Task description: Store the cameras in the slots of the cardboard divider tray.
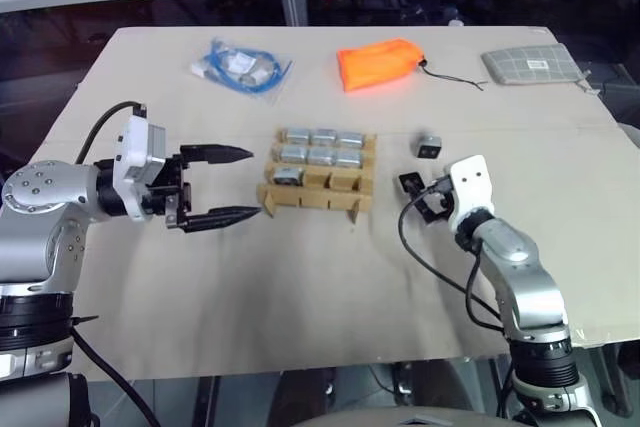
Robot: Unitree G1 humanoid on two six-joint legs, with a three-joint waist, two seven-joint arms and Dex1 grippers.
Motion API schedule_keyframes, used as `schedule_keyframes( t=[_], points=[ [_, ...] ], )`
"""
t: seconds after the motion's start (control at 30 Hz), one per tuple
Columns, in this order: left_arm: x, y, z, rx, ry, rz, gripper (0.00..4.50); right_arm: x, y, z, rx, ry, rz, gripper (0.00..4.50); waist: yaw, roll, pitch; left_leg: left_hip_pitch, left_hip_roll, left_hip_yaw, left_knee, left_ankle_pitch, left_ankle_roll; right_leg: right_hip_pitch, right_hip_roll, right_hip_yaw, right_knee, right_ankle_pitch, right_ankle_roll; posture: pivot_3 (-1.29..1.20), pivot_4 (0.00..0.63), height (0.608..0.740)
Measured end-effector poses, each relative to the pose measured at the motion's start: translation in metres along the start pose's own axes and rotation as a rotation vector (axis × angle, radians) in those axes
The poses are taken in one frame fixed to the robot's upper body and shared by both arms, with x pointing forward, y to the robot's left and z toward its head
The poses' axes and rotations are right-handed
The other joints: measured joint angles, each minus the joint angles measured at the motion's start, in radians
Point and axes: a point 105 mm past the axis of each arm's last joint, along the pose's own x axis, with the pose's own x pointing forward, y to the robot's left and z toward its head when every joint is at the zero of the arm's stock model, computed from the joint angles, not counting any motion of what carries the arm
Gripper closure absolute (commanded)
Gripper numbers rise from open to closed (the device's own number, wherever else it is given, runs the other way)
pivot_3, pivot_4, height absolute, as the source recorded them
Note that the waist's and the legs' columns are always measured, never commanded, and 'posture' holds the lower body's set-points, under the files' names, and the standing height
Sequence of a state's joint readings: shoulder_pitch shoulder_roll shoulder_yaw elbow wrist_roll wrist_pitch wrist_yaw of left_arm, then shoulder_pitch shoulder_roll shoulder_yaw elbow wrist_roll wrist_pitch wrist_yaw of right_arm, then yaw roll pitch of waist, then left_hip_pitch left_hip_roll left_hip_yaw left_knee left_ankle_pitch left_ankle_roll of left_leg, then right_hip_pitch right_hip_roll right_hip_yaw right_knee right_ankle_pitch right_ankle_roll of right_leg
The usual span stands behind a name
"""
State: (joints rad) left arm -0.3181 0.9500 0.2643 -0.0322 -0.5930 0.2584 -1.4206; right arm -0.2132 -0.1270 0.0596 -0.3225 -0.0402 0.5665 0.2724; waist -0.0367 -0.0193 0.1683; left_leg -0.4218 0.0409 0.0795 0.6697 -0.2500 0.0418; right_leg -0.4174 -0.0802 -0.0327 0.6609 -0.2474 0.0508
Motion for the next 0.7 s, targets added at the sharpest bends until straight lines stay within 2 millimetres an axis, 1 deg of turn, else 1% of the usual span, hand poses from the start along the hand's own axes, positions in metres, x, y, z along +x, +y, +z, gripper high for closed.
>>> schedule_keyframes(
  t=[0.17, 0.3, 0.37, 0.57, 0.67, 0.7],
  points=[
    [-0.001, 0.001, -0.001, -0.003, 0.0, 0.002, 0.0, 0.002, 0.009, 0.003, 0.038, -0.033, 0.023, 0.06, 0.0, 0.0, 0.0, 0.0, 0.0, -0.001, 0.0, 0.0, 0.0, 0.0, 0.0, 0.0, 0.0, 0.0, 0.0, 0.0, 0.15, 0.74],
    [-0.001, 0.001, 0.0, -0.002, 0.001, 0.002, 0.0, 0.002, 0.024, -0.007, 0.087, -0.014, 0.057, 0.06, 0.0, 0.0, 0.0, 0.0, 0.0, -0.001, 0.0, 0.0, 0.0, 0.001, 0.0, 0.0, 0.0, 0.0, 0.0, 0.0, 0.15, 0.74],
    [-0.001, 0.001, 0.0, -0.001, 0.001, 0.003, 0.0, 0.004, 0.029, -0.008, 0.099, -0.013, 0.065, 0.06, 0.0, 0.0, 0.0, 0.0, 0.0, -0.001, 0.0, 0.0, 0.0, 0.001, 0.0, 0.0, 0.0, 0.0, 0.0, 0.0, 0.15, 0.74],
    [-0.002, 0.001, 0.0, 0.002, 0.009, 0.004, 0.0, 0.01, 0.028, -0.027, 0.102, 0.028, 0.042, 0.06, 0.0, 0.0, 0.0, 0.0, 0.0, -0.001, 0.0, 0.0, 0.0, 0.001, 0.0, 0.0, 0.0, 0.0, 0.0, 0.0, 0.15, 0.74],
    [-0.003, 0.002, 0.001, 0.003, 0.014, 0.005, 0.0, 0.012, 0.028, -0.028, 0.106, 0.019, 0.038, 0.06, 0.0, 0.0, 0.0, 0.001, 0.0, -0.001, 0.0, 0.0, 0.0, 0.001, 0.0, 0.0, 0.0, 0.0, 0.0, 0.0, 0.15, 0.74],
    [-0.004, 0.002, 0.001, 0.004, 0.018, 0.006, 0.0, 0.013, 0.029, -0.028, 0.11, 0.016, 0.037, 0.58, 0.0, 0.0, 0.0, 0.001, 0.0, -0.001, 0.0, 0.0, 0.0, 0.001, 0.0, 0.0, 0.0, 0.0, 0.0, 0.0, 0.15, 0.74]
  ],
)
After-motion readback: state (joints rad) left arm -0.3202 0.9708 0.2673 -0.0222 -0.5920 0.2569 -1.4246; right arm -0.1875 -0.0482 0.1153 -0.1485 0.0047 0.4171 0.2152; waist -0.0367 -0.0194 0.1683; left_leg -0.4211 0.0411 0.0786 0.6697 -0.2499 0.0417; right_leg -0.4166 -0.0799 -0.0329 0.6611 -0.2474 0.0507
